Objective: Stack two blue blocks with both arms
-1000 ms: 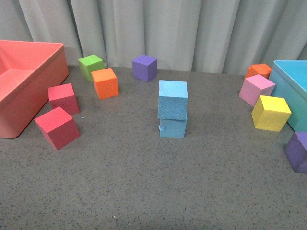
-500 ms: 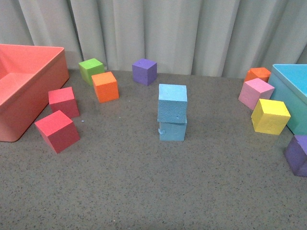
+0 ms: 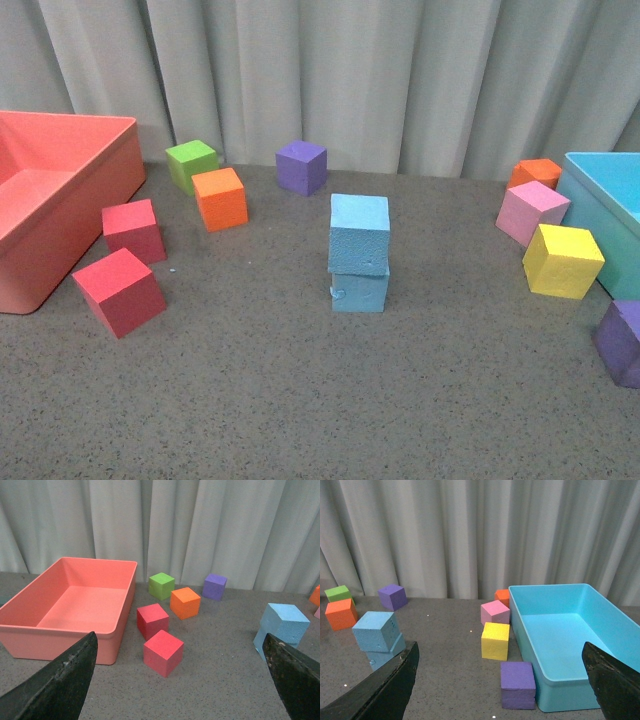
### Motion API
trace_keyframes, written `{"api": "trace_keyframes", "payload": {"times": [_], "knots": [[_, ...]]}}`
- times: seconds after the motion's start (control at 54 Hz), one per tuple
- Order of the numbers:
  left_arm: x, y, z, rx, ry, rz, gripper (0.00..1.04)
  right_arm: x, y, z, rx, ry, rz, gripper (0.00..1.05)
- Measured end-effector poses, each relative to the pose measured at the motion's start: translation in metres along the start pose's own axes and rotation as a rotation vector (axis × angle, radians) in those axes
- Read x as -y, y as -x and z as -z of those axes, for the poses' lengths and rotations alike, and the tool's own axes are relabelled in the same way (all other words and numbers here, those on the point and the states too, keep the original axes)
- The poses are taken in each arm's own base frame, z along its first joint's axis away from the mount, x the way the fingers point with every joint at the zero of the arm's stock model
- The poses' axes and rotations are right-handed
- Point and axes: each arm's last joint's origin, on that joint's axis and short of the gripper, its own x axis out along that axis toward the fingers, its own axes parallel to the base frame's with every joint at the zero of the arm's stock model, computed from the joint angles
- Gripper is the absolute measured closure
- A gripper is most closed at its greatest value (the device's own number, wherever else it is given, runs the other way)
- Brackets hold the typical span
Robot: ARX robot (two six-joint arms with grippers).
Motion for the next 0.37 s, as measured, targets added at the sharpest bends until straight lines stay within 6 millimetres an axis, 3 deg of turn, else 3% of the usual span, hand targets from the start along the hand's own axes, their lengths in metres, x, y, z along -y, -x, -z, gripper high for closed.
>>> {"api": "trace_keyframes", "payload": {"times": [0.37], "knots": [[0.0, 0.0, 0.0, 0.0, 0.0, 0.0, 0.07, 0.0, 0.0, 0.0, 0.0, 0.0, 0.0, 0.1]]}}
